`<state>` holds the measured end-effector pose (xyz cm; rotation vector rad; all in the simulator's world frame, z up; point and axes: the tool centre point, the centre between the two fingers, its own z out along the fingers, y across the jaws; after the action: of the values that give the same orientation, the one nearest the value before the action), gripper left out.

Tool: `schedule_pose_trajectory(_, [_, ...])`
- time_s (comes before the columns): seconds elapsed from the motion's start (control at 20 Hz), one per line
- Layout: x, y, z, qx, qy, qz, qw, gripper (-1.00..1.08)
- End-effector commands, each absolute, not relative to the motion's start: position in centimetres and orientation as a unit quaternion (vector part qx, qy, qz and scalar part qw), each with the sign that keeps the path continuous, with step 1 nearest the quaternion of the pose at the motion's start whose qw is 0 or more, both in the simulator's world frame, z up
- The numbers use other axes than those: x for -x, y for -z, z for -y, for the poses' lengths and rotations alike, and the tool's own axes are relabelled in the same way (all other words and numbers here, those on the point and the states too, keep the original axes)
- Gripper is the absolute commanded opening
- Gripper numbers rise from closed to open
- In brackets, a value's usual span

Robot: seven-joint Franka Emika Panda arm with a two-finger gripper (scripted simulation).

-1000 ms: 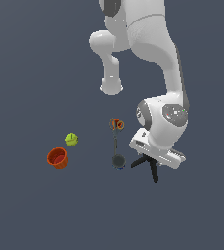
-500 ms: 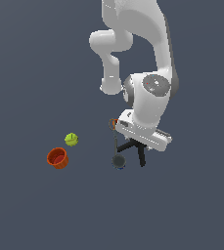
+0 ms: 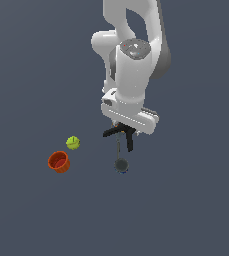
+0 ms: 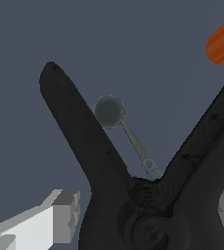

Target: Pick up a designated object from a clutter of objects.

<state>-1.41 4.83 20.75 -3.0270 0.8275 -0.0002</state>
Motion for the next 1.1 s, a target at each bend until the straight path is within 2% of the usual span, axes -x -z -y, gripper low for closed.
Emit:
schedule_pose_trajectory(0.0, [2.5,-22.7,-3.2,0.965,0.001,-0.264,0.003,-1.00])
schedule_pose_trajectory(1.05, [11.8,-39.1,11.5,0.964,0.000,-0.265,0.002,-1.00])
